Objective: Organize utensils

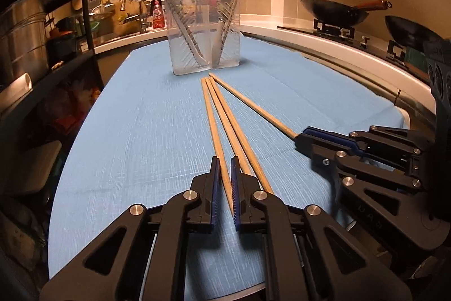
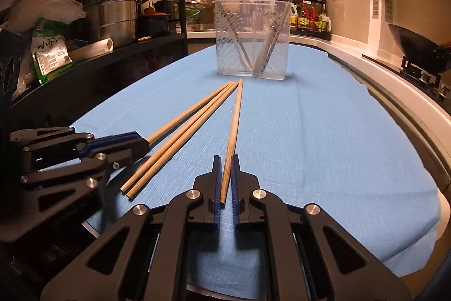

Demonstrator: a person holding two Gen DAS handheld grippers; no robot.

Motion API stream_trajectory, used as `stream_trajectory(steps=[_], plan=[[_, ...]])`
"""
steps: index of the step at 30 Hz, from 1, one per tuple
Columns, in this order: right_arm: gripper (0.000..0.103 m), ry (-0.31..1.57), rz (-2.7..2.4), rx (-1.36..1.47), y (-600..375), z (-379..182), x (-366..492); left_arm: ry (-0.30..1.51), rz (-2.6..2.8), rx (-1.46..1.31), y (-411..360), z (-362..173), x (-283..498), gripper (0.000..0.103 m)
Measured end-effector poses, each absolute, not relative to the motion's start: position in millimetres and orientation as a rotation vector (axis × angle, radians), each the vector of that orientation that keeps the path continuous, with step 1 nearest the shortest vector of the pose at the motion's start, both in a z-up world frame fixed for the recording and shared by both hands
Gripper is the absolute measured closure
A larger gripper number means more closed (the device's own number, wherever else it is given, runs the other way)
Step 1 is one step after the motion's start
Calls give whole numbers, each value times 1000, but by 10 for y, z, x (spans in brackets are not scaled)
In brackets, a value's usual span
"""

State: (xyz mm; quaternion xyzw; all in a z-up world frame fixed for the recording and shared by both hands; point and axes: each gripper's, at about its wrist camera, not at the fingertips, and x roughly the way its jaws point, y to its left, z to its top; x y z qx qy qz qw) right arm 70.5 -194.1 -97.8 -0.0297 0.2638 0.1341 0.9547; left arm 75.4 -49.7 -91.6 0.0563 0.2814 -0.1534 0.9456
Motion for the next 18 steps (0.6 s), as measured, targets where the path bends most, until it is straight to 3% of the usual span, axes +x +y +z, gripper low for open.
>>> stream_trajectory(steps=[7,8,11,18], plan=[[98,456,269,-74,-2019,-672,588,497,-315,104,-395,-609,655,97],[98,442,271,-71,-2023,-619,577,485,-316,101,-386,-562,643,102],[98,420,277,-87,-2002,-530,585,447,-329,107,-380,-414,622,103],[98,503,232,-90,-2068,-838,692,493,-328,119,-348,-559,739,103]])
